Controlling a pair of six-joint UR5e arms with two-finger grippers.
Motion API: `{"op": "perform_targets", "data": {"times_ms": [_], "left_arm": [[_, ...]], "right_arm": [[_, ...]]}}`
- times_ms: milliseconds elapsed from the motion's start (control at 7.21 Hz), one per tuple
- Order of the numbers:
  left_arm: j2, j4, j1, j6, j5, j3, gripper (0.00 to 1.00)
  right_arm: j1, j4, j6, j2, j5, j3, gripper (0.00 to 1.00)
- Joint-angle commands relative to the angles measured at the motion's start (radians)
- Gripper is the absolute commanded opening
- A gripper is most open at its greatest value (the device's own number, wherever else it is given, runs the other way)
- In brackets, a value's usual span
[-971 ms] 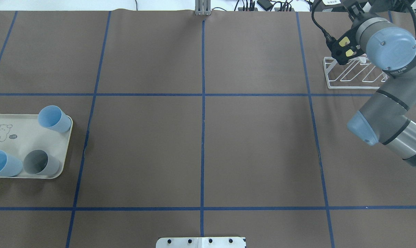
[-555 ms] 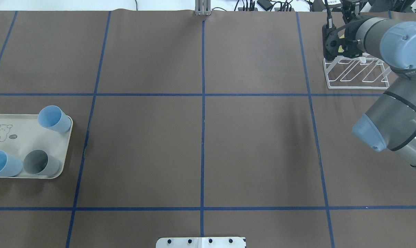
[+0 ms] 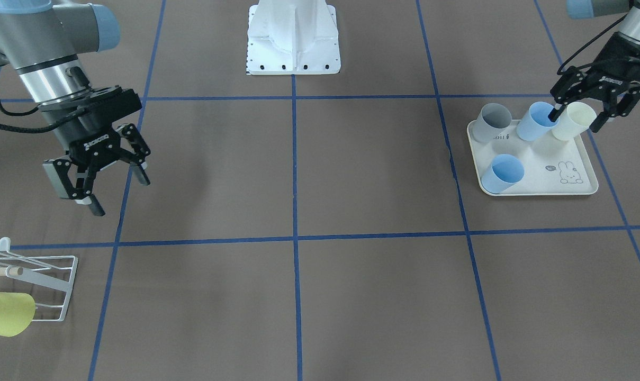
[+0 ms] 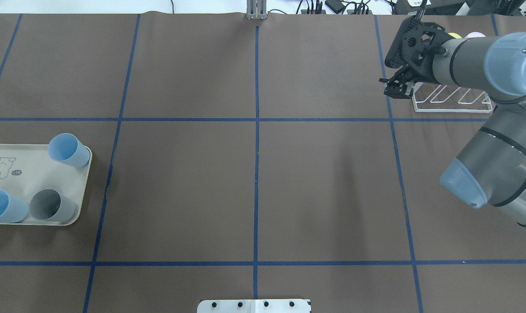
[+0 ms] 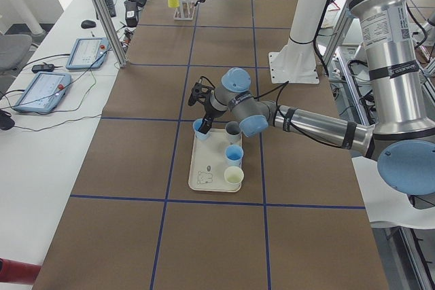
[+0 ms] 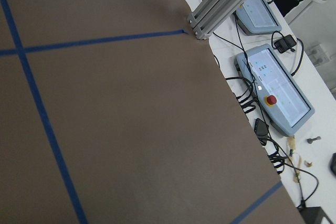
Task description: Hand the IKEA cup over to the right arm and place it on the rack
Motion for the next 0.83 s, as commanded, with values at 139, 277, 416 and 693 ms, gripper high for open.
{"op": "perform_targets", "data": {"times_ms": [139, 277, 416, 693], "left_arm": [[-0.065, -0.127, 0.135, -0.151, 0.141, 0.168, 1.00], [-0.080, -0.133, 0.135, -0.151, 0.144, 0.202, 0.99], [-0.096, -0.133, 0.135, -0.159, 0.159, 0.223, 0.92], [-0.114, -0.133, 0.138, -0.203, 0.187, 0.239, 0.74]], "right_arm": [[-0.079, -0.001, 0.163, 0.023, 0.006, 0.017, 0.99], [-0.089, -0.001, 0.163, 0.023, 0.006, 0.018, 0.99], [-0.096, -0.001, 0.163, 0.022, 0.006, 0.017, 0.99], [-0.106, 0.001, 0.163, 0.020, 0.006, 0.017, 0.99]]}}
